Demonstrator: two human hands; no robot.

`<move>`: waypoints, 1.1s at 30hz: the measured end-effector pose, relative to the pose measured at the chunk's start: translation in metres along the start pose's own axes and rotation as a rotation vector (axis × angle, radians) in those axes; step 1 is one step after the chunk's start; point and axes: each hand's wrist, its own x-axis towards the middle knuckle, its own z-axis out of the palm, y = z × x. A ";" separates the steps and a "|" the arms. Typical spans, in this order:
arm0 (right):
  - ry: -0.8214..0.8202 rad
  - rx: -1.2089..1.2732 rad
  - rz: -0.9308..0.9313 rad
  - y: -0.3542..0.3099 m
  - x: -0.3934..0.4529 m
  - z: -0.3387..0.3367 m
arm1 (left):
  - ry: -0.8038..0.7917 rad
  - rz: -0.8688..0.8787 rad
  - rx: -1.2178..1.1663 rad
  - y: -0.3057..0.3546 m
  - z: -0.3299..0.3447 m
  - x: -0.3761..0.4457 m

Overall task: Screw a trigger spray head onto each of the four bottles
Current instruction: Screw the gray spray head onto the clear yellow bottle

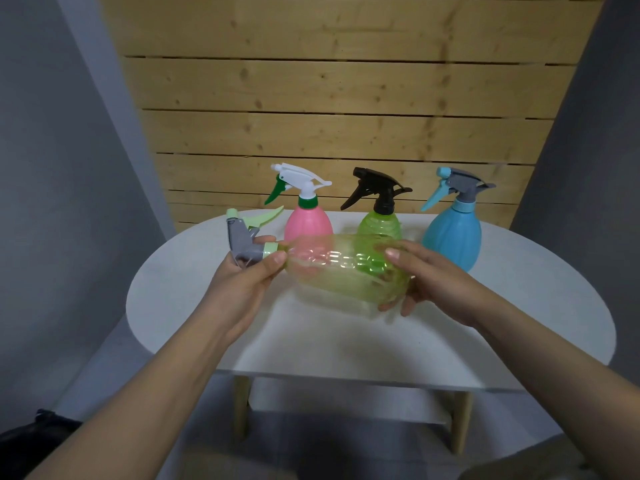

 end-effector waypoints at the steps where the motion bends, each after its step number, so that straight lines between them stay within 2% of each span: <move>1: 0.005 -0.009 0.046 0.001 0.001 0.001 | -0.016 0.003 0.011 -0.001 0.000 0.000; 4: -0.026 -0.019 0.181 0.005 0.004 0.000 | -0.047 0.005 0.076 -0.002 -0.001 -0.001; 7: -0.095 0.006 0.233 0.008 0.003 0.001 | 0.016 -0.007 0.083 -0.003 -0.002 0.000; 9: -0.101 0.040 0.202 0.008 0.002 0.002 | 0.043 -0.007 0.077 -0.003 -0.002 0.002; 12: -0.058 0.068 0.036 0.004 0.000 0.000 | 0.077 -0.014 0.052 -0.001 -0.001 0.003; 15: -0.019 0.009 -0.063 0.000 -0.001 -0.002 | 0.090 -0.011 0.013 0.001 -0.001 0.003; 20: 0.031 0.026 0.075 0.000 0.000 0.003 | -0.034 0.020 0.029 -0.001 0.002 0.000; 25: -0.093 0.016 0.214 0.005 0.002 0.004 | -0.015 0.026 0.063 0.001 0.001 0.001; 27: -0.105 0.044 0.165 0.006 0.002 0.006 | 0.022 0.035 0.044 0.001 -0.001 0.002; 31: -0.012 -0.029 -0.016 0.003 0.002 0.006 | 0.093 0.039 0.006 0.003 -0.002 0.005; 33: -0.003 -0.049 -0.028 0.001 0.001 0.007 | 0.084 0.032 0.010 0.006 -0.002 0.004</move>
